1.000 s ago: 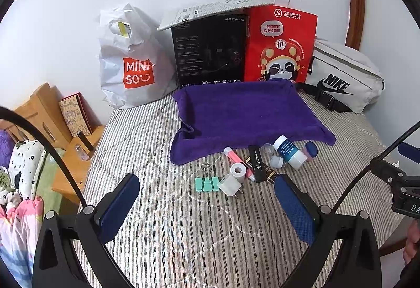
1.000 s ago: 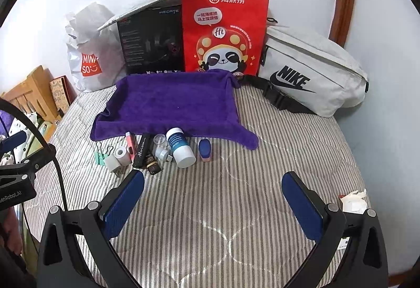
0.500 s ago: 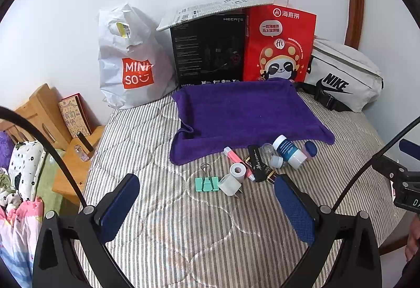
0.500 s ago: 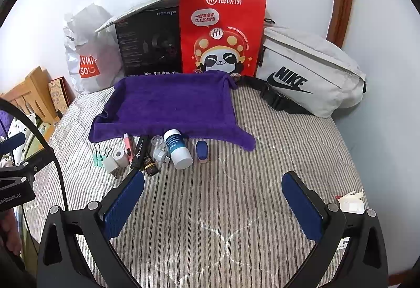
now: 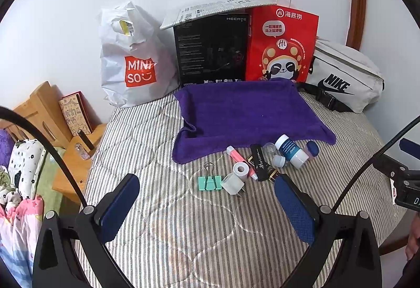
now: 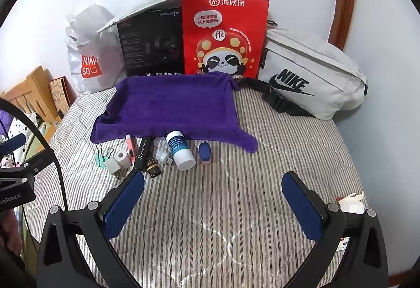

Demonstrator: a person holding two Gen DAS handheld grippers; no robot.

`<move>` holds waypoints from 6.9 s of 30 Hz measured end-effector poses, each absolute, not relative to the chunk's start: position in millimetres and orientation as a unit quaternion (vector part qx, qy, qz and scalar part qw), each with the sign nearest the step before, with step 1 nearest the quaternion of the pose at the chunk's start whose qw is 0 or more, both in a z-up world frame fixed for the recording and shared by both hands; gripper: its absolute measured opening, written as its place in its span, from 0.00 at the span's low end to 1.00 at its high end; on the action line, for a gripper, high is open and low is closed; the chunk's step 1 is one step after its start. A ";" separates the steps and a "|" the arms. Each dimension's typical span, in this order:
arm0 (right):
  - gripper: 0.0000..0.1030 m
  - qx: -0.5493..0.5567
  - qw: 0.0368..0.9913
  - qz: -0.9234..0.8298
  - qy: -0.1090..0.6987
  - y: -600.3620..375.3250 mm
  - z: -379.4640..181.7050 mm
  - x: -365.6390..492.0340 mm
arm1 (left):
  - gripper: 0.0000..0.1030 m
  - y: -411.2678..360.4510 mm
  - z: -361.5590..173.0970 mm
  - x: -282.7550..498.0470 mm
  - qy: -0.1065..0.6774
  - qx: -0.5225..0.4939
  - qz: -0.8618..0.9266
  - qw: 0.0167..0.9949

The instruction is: Organize rigid objects

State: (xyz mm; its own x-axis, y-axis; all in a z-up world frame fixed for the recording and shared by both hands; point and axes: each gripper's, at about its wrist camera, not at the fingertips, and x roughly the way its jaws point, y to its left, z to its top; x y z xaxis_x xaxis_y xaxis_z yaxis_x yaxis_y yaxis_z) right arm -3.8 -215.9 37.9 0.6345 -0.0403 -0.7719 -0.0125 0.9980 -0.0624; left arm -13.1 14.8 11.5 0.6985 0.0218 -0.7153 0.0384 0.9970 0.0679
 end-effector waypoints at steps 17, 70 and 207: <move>1.00 -0.032 0.901 -0.005 0.432 -211.4 34.3 -0.7 | 1.00 19.1 8.6 -10.4 0.395 0.038 -0.003 0.918; 1.00 -0.023 0.857 0.024 0.514 -219.5 -71.3 49.3 | 0.54 39.0 -146.2 69.8 0.442 -0.005 0.005 0.897; 0.27 -0.069 0.852 0.099 0.510 -193.7 -133.6 348.7 | 0.38 31.3 -132.7 297.9 0.485 0.015 -0.083 0.871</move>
